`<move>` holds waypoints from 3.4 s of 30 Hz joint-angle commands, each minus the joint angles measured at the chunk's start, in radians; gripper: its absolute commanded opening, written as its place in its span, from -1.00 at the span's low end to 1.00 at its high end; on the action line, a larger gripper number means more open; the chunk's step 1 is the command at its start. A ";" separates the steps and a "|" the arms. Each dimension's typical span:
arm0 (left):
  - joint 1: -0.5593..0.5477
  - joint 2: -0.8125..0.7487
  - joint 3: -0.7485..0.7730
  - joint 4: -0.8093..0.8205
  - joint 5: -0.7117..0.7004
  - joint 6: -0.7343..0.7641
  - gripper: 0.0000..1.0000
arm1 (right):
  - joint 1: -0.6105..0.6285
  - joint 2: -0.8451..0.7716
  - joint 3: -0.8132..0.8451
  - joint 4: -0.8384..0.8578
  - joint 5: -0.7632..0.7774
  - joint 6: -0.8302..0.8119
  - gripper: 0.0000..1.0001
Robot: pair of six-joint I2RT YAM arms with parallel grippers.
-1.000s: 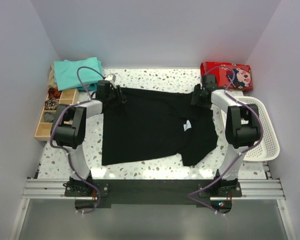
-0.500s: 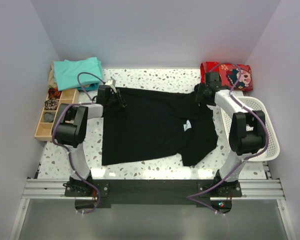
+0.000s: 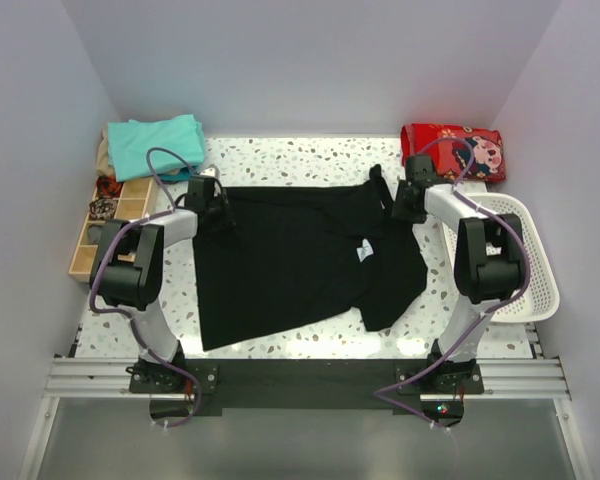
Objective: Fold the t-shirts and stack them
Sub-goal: Flatten out the tshirt
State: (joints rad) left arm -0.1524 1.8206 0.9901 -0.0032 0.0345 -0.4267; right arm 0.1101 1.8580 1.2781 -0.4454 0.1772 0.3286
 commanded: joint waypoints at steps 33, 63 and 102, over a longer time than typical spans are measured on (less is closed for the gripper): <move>0.025 0.034 0.016 -0.101 0.047 0.036 -0.37 | -0.004 0.487 0.612 -0.051 0.100 0.016 -0.04; 0.039 0.014 0.018 -0.063 0.079 0.052 -0.37 | -0.039 0.143 0.273 0.127 0.276 -0.016 0.04; 0.013 0.040 0.042 0.022 0.222 0.016 -0.32 | -0.041 0.150 0.102 0.004 -0.455 0.043 -0.10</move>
State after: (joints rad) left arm -0.1379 1.8439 1.0119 -0.0032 0.2405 -0.4091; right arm 0.0708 1.9831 1.3777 -0.4084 -0.2794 0.3740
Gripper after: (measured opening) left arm 0.339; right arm 0.457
